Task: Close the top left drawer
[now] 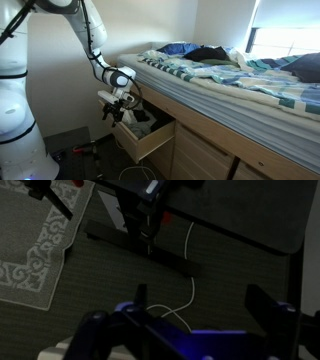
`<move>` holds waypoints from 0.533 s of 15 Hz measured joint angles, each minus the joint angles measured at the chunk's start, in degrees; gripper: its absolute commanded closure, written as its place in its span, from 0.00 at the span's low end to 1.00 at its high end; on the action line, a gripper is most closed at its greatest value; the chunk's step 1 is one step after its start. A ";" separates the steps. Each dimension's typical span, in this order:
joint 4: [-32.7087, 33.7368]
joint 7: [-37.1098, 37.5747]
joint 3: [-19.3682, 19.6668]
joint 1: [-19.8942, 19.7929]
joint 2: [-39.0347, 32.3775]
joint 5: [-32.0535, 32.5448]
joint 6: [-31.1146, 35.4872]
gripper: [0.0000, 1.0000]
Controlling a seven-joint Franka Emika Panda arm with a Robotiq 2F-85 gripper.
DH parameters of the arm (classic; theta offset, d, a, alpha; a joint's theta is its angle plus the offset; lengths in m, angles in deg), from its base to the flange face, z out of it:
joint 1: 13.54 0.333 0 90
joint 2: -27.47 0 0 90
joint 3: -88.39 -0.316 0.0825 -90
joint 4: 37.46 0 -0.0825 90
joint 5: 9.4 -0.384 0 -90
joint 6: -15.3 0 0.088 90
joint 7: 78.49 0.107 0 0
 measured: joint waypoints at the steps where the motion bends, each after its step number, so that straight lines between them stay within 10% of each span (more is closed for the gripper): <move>1: 0.07 0.00 0.00 0.00 0.00 0.00 0.00 0.00; 8: -0.41 2.29 0.00 0.47 -3.97 -0.06 6.78 0.00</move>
